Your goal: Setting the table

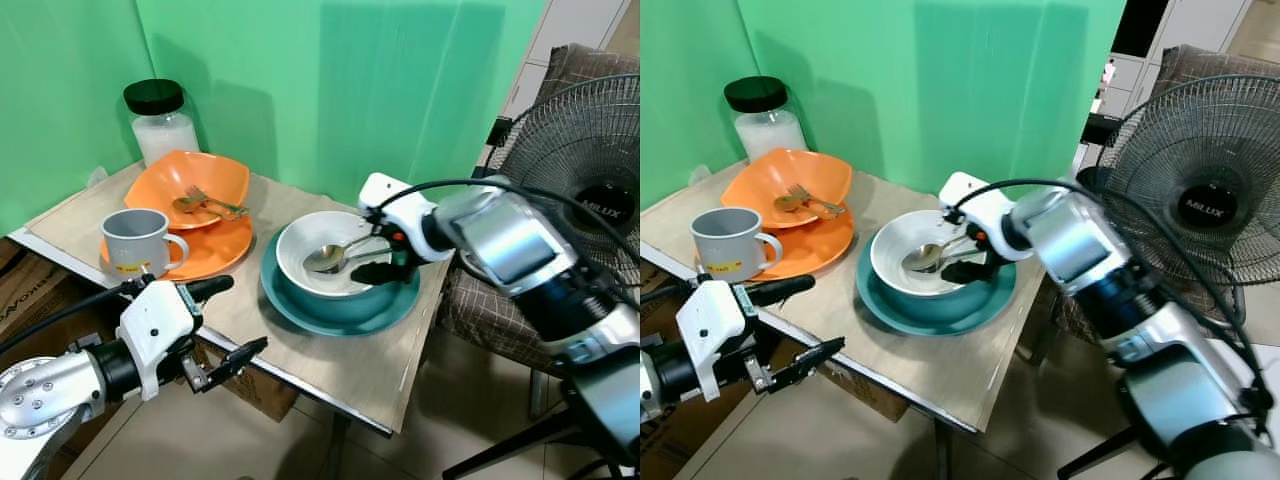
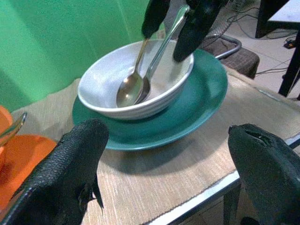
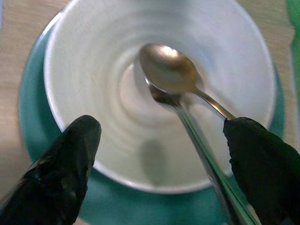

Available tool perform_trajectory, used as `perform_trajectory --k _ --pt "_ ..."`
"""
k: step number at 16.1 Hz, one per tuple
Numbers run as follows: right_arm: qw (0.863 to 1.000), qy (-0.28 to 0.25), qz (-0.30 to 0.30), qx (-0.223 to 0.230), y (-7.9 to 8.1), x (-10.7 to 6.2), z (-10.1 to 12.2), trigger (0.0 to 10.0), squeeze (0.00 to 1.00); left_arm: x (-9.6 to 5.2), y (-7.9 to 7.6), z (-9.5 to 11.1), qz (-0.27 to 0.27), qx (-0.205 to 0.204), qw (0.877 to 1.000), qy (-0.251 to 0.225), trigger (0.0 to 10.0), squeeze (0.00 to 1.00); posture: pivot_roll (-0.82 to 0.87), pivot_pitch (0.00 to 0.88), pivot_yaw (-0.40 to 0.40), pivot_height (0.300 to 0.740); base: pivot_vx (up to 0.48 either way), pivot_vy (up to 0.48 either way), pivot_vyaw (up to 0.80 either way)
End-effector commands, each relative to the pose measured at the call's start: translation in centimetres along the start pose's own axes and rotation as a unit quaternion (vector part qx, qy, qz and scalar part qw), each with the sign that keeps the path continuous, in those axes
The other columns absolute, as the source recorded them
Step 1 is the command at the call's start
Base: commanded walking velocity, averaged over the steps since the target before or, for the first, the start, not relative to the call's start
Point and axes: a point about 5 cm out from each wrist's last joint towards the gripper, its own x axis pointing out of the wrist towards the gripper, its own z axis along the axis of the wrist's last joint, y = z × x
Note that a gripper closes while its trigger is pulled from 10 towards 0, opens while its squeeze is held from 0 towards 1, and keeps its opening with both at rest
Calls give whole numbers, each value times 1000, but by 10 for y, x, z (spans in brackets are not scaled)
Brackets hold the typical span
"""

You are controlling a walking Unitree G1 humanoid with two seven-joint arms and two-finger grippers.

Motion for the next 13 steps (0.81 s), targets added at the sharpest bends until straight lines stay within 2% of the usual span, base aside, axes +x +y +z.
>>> perform_trajectory --k 1,2,5,8,10,12,13 --pt "1000 4 -14 9 -2 3 2 8118 0 -2 0 6 -2 5 1000 -2 10000 0 -72 0 -18 740 0 0 0" --pt "1000 5 -18 13 -2 5 4 8667 0 -1 -2 7 -4 5 1000 -3 10000 0 -72 0 -19 740 0 0 0" --pt "999 22 -27 20 -3 12 7 9059 0 2 -7 13 -12 0 1000 -8 10000 0 -71 0 -25 740 0 0 0" --pt "998 33 -44 23 -7 19 8 8824 0 4 -9 14 -12 -2 1000 -9 10000 0 -67 0 -32 740 0 0 0" --pt "998 41 -49 22 -8 22 6 8078 0 5 -11 15 -15 -5 1000 -8 10000 0 -67 0 -34 740 0 0 0" --pt "997 58 -49 11 -8 26 3 4471 0 6 -15 13 -26 -11 1000 -5 10000 0 -68 0 -34 740 0 0 0" --pt "997 68 -46 5 -7 27 1 1686 0 6 -16 11 -31 -13 999 -2 10000 0 -68 0 -33 740 0 0 0"
